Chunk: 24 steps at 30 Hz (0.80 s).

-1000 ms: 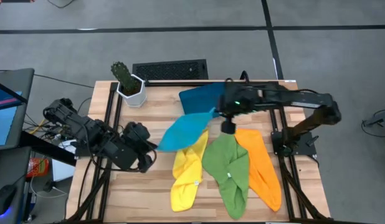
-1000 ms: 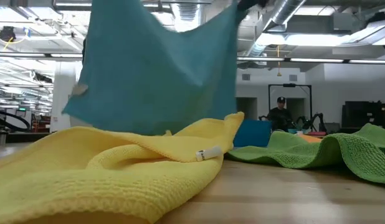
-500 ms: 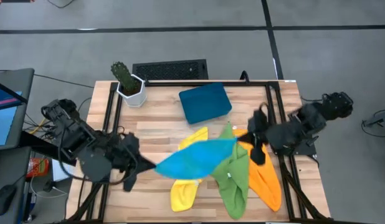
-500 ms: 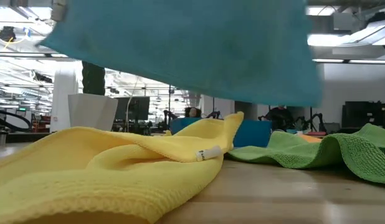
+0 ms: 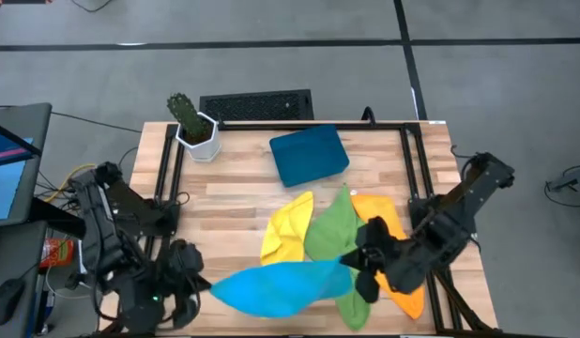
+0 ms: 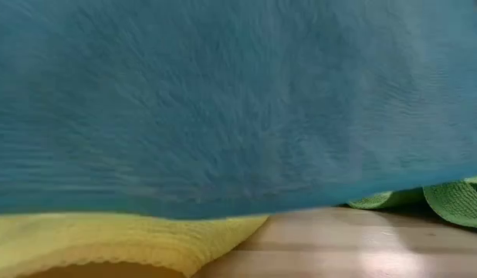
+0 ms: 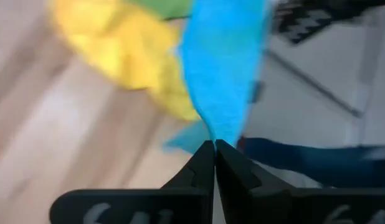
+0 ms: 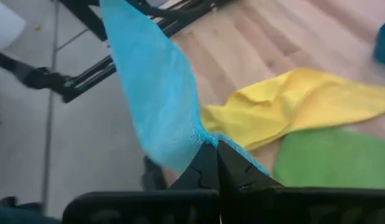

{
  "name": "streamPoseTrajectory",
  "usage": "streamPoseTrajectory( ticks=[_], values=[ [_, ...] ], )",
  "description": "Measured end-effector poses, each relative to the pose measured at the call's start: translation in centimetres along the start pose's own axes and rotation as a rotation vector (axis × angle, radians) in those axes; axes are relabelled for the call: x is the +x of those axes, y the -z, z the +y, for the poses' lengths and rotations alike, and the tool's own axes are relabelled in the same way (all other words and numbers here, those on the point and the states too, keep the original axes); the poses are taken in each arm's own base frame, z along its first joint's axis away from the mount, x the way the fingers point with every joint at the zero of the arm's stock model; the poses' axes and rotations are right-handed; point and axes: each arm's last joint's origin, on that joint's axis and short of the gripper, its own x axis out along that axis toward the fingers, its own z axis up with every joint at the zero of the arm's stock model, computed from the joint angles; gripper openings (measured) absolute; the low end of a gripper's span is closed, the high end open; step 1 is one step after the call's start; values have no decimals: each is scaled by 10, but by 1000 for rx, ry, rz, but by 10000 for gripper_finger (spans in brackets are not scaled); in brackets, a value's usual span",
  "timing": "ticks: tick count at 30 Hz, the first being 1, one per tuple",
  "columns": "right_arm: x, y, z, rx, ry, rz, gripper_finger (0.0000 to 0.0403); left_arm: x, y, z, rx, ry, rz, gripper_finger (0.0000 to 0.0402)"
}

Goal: Fold microfiber towels
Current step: Fold the blue microfiber cloth

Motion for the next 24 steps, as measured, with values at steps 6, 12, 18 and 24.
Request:
streamPoseTrajectory(
  ticks=[6,12,18,24],
  values=[
    [18,-34,-23,-102,77,-65,8,-12,3,22,-27,-151,-57,0],
    [40,-55,-49,-114,159,-5,8,-12,-4,31,42,-166,-121,0],
    [61,-47,-60,-110,283,102,6,10,6,37,-9,-245,-38,0],
    [34,-22,-31,-28,146,111,7,2,22,23,-146,-108,28,0]
  ],
)
